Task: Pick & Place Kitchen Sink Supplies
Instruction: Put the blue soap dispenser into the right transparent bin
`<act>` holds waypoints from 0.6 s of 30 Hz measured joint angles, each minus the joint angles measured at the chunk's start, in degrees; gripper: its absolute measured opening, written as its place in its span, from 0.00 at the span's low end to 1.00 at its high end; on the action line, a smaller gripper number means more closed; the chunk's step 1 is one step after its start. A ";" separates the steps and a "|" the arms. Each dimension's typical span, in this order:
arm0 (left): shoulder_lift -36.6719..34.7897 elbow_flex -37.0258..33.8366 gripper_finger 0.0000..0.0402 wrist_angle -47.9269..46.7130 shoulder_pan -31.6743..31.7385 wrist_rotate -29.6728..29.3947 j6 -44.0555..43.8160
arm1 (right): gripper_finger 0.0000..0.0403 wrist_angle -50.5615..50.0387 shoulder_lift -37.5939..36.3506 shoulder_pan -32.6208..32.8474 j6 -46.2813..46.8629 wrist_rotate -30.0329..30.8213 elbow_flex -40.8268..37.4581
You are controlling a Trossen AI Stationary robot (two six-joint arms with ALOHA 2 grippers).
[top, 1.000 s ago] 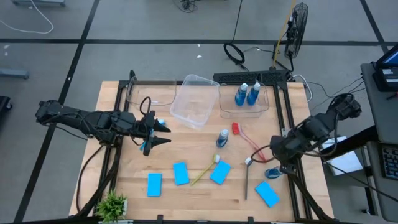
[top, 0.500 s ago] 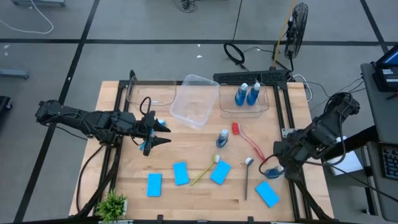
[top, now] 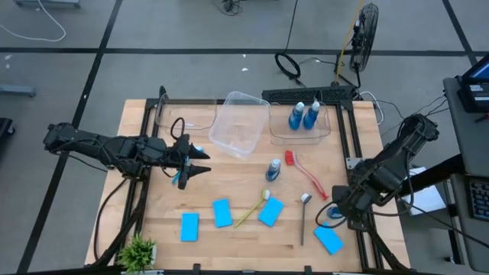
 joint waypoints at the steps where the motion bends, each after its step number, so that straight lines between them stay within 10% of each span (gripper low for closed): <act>1: 0.02 0.00 0.53 0.00 0.00 0.00 -0.32 | 0.41 -0.15 -0.06 0.00 -0.06 0.74 0.17; 18: 0.02 0.00 0.53 0.02 0.00 -0.04 -1.05 | 0.28 -0.05 -0.87 -0.02 2.27 -4.90 1.99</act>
